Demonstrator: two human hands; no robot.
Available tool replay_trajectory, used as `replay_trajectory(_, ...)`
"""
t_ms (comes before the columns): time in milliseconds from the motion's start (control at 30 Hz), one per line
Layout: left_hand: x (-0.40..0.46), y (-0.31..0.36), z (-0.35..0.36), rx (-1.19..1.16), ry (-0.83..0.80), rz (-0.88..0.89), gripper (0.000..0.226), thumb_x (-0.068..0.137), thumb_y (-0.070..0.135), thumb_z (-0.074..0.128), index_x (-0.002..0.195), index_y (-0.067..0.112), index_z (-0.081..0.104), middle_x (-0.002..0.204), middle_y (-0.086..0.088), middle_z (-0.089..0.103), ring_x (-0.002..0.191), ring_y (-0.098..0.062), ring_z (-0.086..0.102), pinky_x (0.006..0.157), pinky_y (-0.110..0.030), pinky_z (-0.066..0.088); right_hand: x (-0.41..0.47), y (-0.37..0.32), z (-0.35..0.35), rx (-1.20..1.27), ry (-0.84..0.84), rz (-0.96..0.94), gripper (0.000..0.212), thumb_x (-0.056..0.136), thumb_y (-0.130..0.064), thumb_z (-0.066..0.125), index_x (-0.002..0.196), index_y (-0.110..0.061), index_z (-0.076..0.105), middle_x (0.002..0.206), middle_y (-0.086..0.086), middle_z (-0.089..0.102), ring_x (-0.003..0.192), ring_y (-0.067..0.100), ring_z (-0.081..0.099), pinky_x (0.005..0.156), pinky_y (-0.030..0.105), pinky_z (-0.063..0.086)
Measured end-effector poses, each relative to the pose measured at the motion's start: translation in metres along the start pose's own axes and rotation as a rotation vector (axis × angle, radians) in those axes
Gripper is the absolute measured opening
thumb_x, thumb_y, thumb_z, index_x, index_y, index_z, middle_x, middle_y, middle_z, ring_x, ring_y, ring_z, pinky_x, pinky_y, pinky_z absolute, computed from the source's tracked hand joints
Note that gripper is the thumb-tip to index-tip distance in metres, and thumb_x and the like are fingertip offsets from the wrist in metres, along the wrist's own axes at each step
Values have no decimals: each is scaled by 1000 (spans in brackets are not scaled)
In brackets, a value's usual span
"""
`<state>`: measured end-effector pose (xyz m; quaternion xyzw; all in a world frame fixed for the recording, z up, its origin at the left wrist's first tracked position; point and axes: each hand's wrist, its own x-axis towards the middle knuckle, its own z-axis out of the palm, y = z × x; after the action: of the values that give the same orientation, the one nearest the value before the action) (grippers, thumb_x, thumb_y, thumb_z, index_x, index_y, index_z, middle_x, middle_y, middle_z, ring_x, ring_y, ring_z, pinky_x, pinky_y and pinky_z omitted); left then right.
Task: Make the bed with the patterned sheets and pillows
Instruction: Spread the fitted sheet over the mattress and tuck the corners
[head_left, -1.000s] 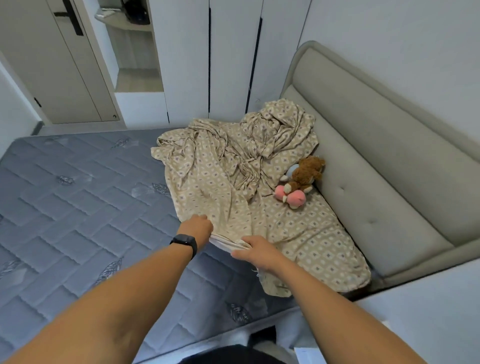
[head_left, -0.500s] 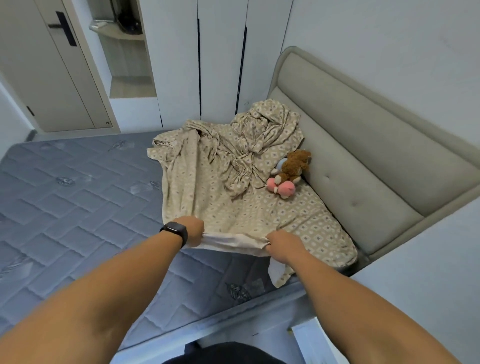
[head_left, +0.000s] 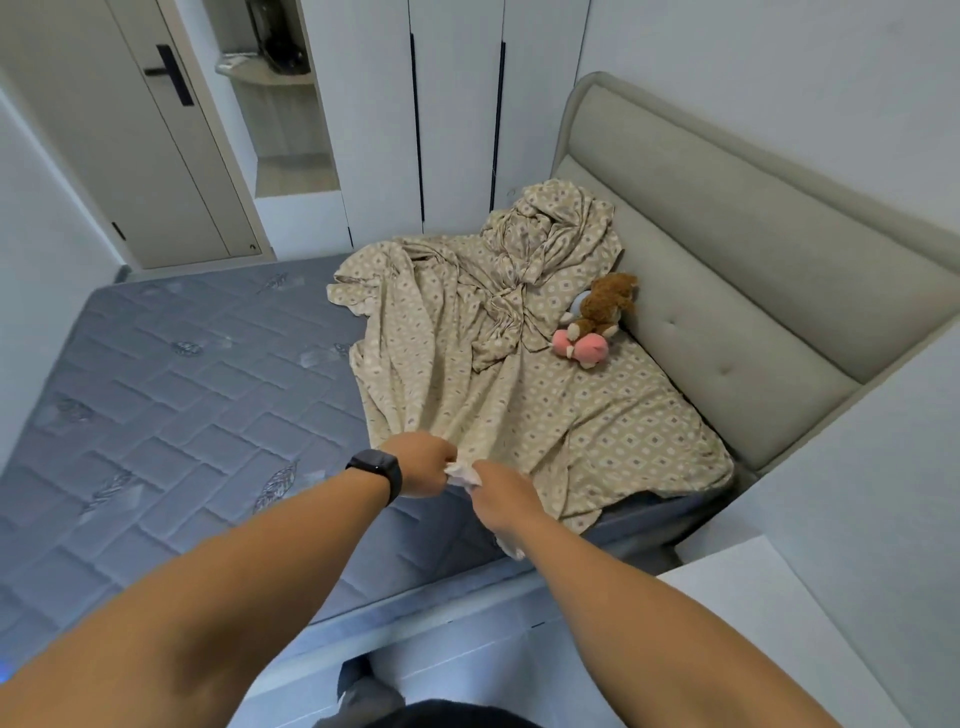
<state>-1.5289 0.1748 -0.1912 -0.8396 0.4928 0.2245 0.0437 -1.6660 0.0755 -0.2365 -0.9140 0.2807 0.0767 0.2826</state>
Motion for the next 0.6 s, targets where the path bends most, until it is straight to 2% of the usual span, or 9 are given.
replay_trajectory(67,-8,-10,1,86,66,-4,9,88,18,53,87,23,60,82,-3,61,74,-28,58,60,-37,49,-7,-1,-6,112,89,35,22,101,-22,46,114,-18,63,112,9,67,100,34,61,83,43,52)
replay_trajectory(133,-13,-21,-1,154,145,-8,10,94,29,56,96,24,64,93,-3,61,82,-29,60,66,-39,52,-11,-7,-17,194,195,56,23,98,-13,47,112,-11,65,107,13,67,98,37,60,85,47,53)
replay_trajectory(167,-17,-30,-5,184,184,-11,15,95,32,57,102,23,66,101,-5,59,89,-30,61,67,-39,50,-13,-16,-21,220,252,59,23,94,-8,47,107,-9,66,101,14,67,94,38,60,81,47,53)
replay_trajectory(267,-22,-56,-16,267,314,-93,17,95,15,53,108,16,63,114,-8,53,108,-32,54,67,-39,39,-15,-40,-25,226,366,66,20,83,-2,46,84,-13,62,79,10,62,78,36,57,61,41,45)
replay_trajectory(367,-26,-89,-28,310,381,-135,19,94,9,52,109,15,61,118,-9,52,112,-32,50,71,-38,37,-17,-59,-19,211,463,117,20,74,-11,41,78,-14,60,73,10,60,72,36,55,57,38,35)
replay_trajectory(433,-26,-113,-33,289,387,-112,18,96,12,54,113,13,59,119,-10,54,112,-33,53,76,-39,41,-18,-63,-18,208,517,180,29,71,-16,36,80,-13,63,75,10,60,72,33,54,58,35,34)
replay_trajectory(500,-30,-139,-36,266,390,-91,18,97,12,53,115,12,56,117,-11,55,108,-34,57,80,-42,46,-18,-68,-16,182,536,282,19,79,-10,41,77,-14,60,75,7,59,74,33,54,59,37,41)
replay_trajectory(567,-31,-157,-35,202,409,-70,18,96,6,50,113,11,53,114,-12,55,102,-36,58,75,-44,48,-15,-68,-14,145,556,392,20,84,-6,46,84,-15,64,84,10,65,80,35,57,71,41,51)
replay_trajectory(600,-31,-164,-38,151,411,-51,18,95,4,50,112,10,52,112,-13,55,99,-37,59,71,-43,46,-13,-69,-13,108,570,441,21,86,-8,46,88,-16,65,90,10,68,84,35,59,78,42,52)
